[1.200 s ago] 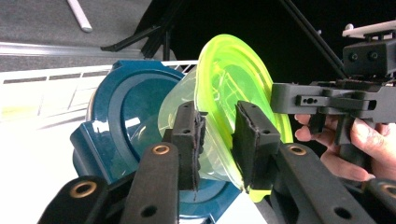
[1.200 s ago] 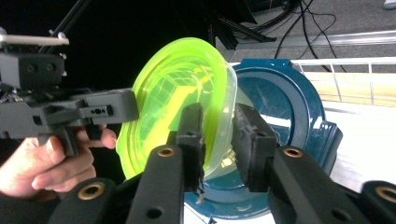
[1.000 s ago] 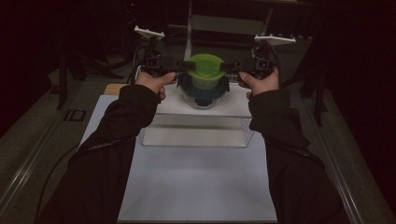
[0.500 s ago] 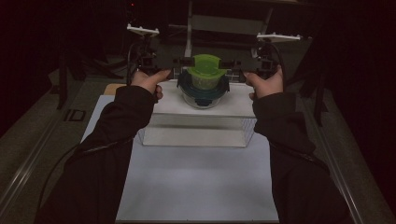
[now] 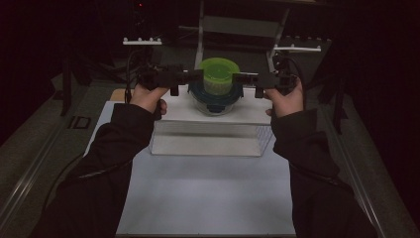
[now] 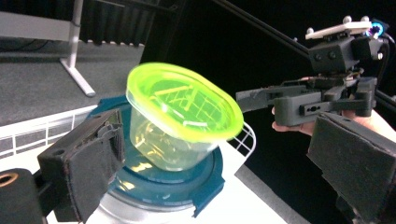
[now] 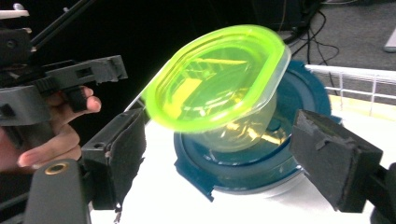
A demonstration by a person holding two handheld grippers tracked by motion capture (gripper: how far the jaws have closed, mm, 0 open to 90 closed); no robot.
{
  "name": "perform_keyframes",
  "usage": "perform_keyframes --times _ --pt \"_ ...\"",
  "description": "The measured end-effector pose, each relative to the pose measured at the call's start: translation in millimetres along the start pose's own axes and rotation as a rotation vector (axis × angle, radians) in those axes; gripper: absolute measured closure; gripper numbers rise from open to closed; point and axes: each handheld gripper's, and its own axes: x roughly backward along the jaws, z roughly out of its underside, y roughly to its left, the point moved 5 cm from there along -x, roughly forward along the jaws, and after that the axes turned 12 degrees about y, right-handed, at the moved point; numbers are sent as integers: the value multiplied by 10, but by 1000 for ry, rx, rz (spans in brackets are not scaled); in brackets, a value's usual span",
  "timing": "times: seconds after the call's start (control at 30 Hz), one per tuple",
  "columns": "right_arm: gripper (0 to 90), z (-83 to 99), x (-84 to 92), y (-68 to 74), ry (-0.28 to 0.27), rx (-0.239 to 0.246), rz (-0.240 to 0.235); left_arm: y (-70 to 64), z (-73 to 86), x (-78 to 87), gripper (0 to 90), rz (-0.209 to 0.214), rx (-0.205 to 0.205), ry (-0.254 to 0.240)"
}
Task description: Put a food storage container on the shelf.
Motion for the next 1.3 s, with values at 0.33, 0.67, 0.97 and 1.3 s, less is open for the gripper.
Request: perform_keyframes --times 0.33,0.67,0.97,1.3 --pt "169 332 100 158 -35 75 -33 -165 374 -29 27 -8 -91 43" --pt "169 749 64 145 -13 101 -58 -269 643 20 27 -32 -149 45" --pt "170 1103 -60 24 8 96 -65 -329 1011 -19 27 -42 -178 76" --pt "169 1424 -225 -49 29 119 -58 -378 1379 -120 27 -47 -222 112"
